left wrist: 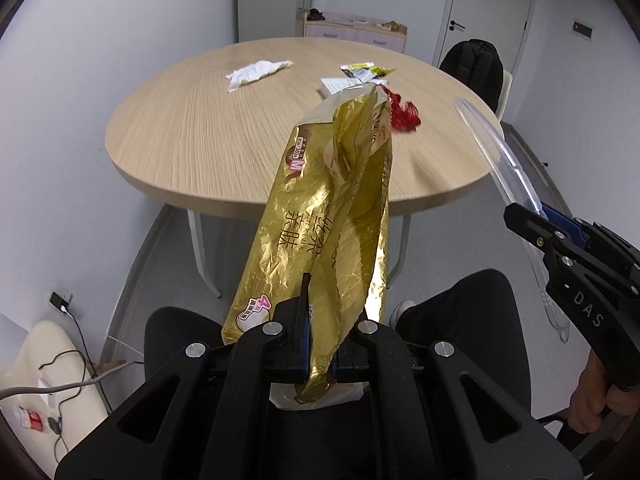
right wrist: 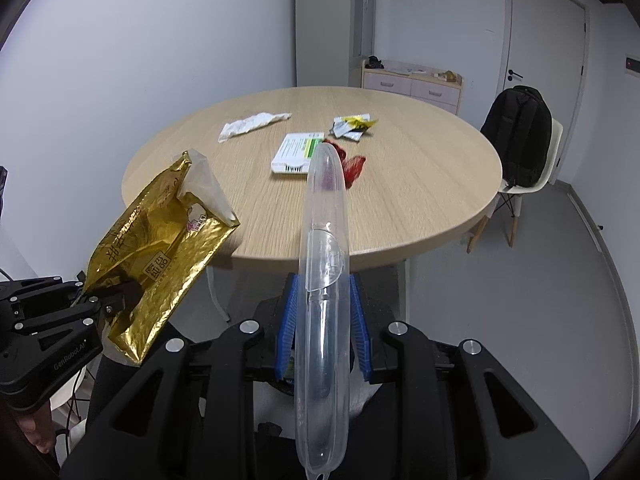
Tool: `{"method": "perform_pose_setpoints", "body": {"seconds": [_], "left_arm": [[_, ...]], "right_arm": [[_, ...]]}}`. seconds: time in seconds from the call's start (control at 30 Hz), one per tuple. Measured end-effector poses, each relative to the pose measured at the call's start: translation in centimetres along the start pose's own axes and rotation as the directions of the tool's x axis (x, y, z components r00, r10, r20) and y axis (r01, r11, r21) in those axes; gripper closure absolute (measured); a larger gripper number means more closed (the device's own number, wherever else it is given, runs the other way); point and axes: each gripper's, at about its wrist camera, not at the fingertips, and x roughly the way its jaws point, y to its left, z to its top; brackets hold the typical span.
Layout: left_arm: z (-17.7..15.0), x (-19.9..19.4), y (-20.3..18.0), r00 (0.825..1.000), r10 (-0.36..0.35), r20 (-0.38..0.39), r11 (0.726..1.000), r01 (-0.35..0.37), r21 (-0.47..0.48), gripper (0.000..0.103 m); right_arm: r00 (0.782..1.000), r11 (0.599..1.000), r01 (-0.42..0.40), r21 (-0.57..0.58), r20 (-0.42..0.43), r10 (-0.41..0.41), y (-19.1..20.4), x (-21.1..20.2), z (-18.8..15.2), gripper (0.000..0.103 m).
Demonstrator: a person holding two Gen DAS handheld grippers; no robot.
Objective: Collect trash
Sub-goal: 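Carry the gold bag and plastic tube down under the table toward the bin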
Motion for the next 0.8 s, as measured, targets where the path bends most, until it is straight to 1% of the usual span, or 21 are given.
{"method": "perform_pose_setpoints", "body": {"seconds": [0.2,0.53,0.8], "left_arm": [[-2.0,0.5,0.5,1.0,-0.014,-0.019,1.0,0.014,-0.027,0.097],[-4.3,1.8,1.1,0.999,0.024,-0.035,0.998,-0.026,-0.054,0.097],[-6.2,3.7,1.4,0.997,0.029,-0.076,0.997,-0.035,-0.073,0.097]], "right_arm": [[1.0,1.0,0.001,0.001,-0.015,-0.001,0.4,0.3,-1.8,0.078],[0.999,1.0,0.005,0.015,-0.048,-0.005,0.4,0.6,-5.1,0.078],[0.995,1.0,0.023,0.013,-0.093,-0.022,0.2,0.7,-8.3,0.078]]}}
